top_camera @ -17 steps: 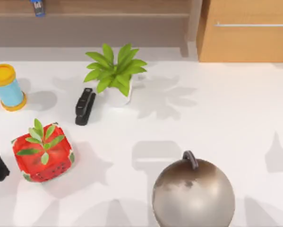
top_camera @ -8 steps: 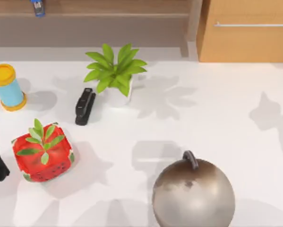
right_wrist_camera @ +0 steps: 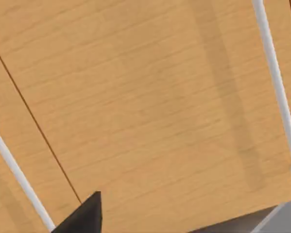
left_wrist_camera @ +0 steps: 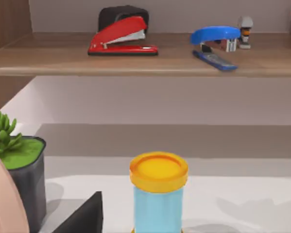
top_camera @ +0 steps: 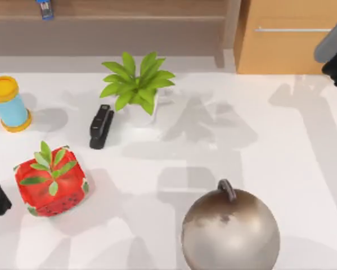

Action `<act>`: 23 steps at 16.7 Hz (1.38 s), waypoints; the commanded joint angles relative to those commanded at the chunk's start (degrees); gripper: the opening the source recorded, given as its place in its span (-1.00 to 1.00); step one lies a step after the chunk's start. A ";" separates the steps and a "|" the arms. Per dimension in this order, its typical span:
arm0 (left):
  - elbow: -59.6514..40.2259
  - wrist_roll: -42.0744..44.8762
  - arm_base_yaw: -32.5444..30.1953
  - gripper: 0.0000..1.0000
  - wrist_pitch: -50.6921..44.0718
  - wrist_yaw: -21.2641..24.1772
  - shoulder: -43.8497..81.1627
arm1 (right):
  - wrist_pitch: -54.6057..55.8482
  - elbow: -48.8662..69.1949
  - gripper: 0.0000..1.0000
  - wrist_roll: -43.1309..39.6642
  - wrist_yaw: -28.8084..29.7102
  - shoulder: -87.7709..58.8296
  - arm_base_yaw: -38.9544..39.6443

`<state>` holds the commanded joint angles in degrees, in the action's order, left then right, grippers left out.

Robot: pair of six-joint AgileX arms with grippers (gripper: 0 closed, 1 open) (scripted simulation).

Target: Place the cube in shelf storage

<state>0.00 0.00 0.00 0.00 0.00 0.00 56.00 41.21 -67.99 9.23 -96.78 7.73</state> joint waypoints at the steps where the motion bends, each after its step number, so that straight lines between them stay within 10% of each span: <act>1: 0.00 0.00 0.00 1.00 0.00 0.00 0.00 | 2.75 2.02 1.00 -3.34 0.45 -4.83 0.38; 9: 0.00 0.00 0.00 1.00 0.00 0.00 0.00 | 16.96 12.47 1.00 -20.55 2.82 -29.97 2.30; 23: 0.00 0.00 0.00 1.00 0.00 0.00 0.00 | 13.87 19.56 1.00 -21.30 2.24 -33.99 1.66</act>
<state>0.00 0.00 0.00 0.00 0.00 0.00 69.87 60.77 -89.29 11.47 -130.77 9.39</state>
